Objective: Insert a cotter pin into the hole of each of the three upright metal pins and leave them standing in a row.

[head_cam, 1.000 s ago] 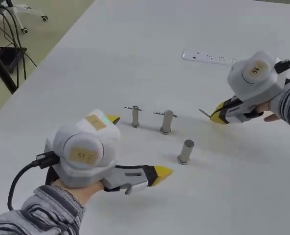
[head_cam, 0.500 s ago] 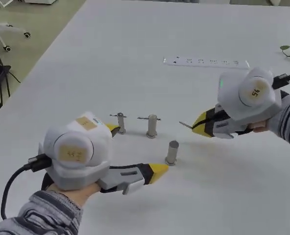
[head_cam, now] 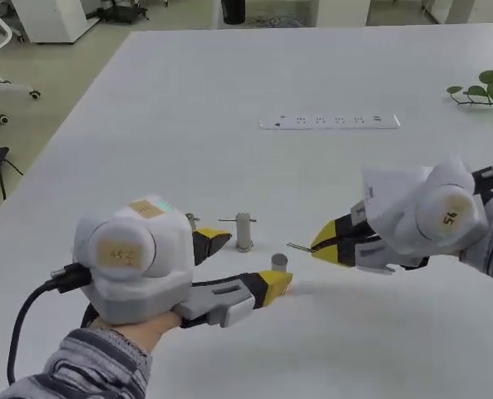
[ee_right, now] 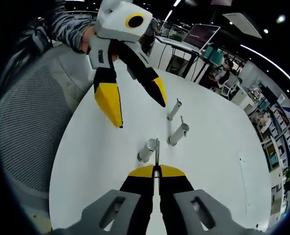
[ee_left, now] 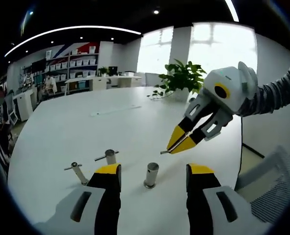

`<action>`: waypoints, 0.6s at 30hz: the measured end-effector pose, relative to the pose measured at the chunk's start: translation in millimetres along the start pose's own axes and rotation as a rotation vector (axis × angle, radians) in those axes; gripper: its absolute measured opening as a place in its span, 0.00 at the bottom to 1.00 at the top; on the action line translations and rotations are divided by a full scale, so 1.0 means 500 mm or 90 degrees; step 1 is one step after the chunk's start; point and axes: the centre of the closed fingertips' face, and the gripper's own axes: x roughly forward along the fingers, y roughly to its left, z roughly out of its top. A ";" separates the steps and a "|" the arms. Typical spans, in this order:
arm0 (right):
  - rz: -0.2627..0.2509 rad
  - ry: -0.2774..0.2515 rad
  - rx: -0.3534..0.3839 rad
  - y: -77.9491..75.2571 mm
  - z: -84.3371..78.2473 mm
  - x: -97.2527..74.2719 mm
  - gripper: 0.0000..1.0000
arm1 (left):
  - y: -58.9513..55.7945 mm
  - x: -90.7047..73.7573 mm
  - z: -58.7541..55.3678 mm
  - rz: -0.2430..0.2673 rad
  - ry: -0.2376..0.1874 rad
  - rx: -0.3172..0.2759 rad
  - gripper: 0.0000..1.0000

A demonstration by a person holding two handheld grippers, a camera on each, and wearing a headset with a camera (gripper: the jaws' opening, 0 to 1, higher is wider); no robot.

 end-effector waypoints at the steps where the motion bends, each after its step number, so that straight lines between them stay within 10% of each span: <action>1: 0.000 -0.002 -0.004 0.005 0.002 -0.001 0.00 | -0.004 0.002 0.000 -0.005 0.000 -0.007 0.47; 18: -0.003 -0.036 -0.032 0.047 0.040 0.000 0.00 | -0.056 0.016 -0.007 -0.072 0.009 -0.109 0.10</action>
